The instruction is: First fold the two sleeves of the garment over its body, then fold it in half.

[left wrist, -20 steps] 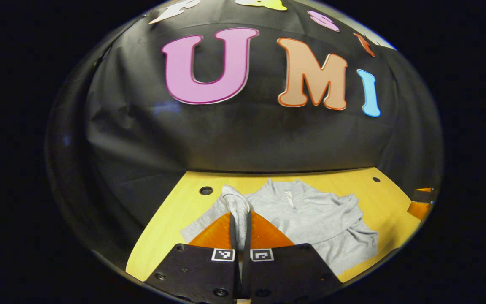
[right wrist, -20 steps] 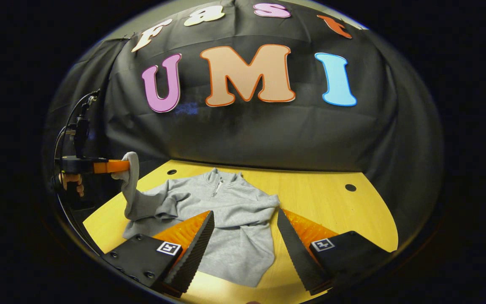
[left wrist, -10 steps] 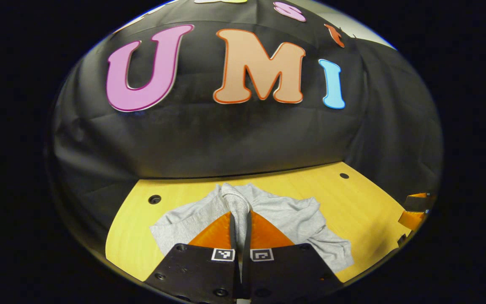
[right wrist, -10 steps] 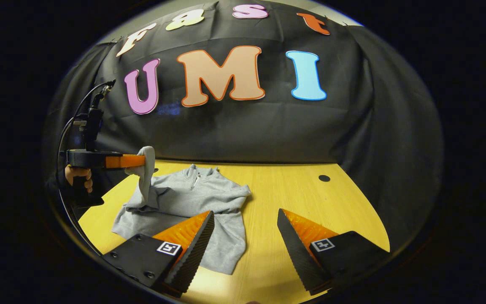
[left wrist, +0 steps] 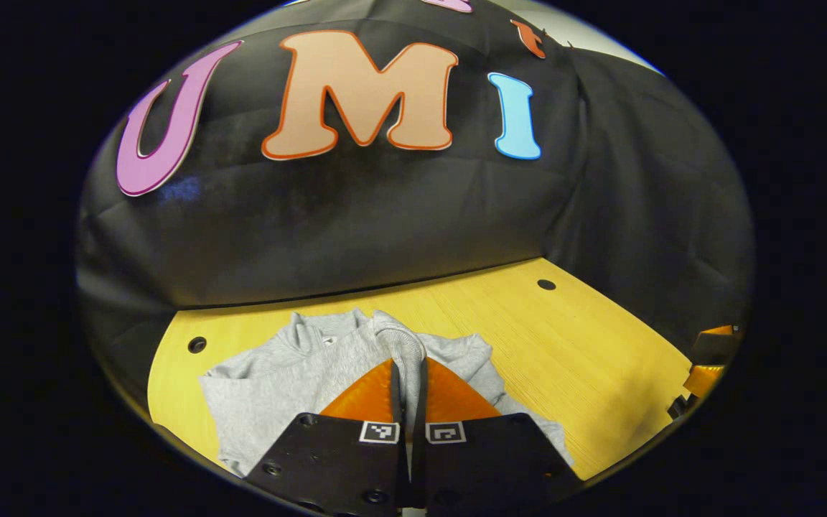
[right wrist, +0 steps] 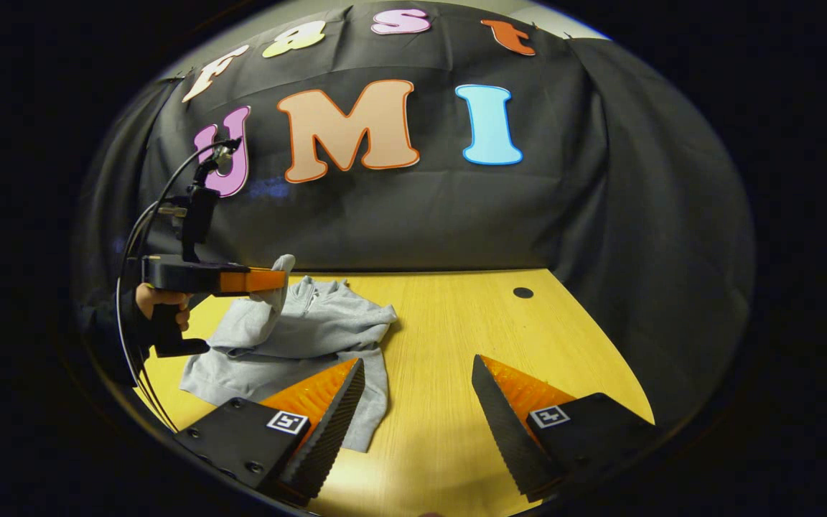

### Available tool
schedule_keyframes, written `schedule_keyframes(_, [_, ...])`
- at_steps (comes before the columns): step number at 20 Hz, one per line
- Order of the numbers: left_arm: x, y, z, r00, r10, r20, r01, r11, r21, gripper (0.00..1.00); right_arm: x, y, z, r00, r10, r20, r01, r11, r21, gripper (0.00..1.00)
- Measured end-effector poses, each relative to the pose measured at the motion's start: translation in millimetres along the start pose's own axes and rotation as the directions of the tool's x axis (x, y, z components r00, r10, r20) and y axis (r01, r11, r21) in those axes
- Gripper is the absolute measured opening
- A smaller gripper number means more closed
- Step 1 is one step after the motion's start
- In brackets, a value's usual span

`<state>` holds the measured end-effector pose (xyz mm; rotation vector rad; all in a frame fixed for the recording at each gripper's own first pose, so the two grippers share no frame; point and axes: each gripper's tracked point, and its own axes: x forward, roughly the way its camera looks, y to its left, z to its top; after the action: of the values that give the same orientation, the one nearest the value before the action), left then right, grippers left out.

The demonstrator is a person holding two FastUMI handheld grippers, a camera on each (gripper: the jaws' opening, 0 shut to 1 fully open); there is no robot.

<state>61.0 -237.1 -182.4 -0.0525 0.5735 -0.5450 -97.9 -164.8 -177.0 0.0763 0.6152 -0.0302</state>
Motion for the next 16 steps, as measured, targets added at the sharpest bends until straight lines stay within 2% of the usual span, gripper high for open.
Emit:
schedule_keyframes(1, [10, -5, -3, 1.0, -0.004, -0.011, 0.004, 1.0, -0.001, 0.0, -2, -4, -3, 1.0, -0.009, -0.003, 0.009, 1.0, 0.004, 0.96])
schedule_keyframes(6, [46, -27, -23, 0.998, -0.021, -0.066, 0.021, 1.0, 0.004, 0.0, -12, -26, -10, 0.999, -0.05, -0.015, 0.05, 0.999, 0.016, 0.96])
schedule_keyframes(9, [65, -36, -42, 0.992, -0.026, -0.122, 0.029, 0.999, 0.028, 0.0, -14, -31, -11, 0.998, -0.058, -0.019, 0.059, 0.998, 0.018, 0.96])
schedule_keyframes(12, [77, -40, -54, 0.989, -0.035, -0.145, 0.036, 0.999, 0.004, 0.02, -14, -29, -10, 0.998, -0.055, -0.011, 0.055, 0.998, 0.007, 0.96])
schedule_keyframes(13, [78, -42, -54, 0.99, -0.036, -0.136, 0.035, 0.999, -0.011, 0.09, -13, -28, -9, 0.999, -0.051, -0.009, 0.051, 0.999, 0.002, 0.96])
schedule_keyframes(14, [77, -46, -49, 0.992, -0.052, -0.117, 0.049, 0.998, -0.032, 0.1, -13, -26, -10, 0.999, -0.045, -0.009, 0.045, 0.999, -0.001, 0.96])
schedule_keyframes(16, [77, -55, -41, 0.992, -0.099, -0.083, 0.093, 0.993, -0.067, 0.54, -12, -20, -9, 0.999, -0.029, -0.014, 0.029, 1.0, -0.004, 0.96])
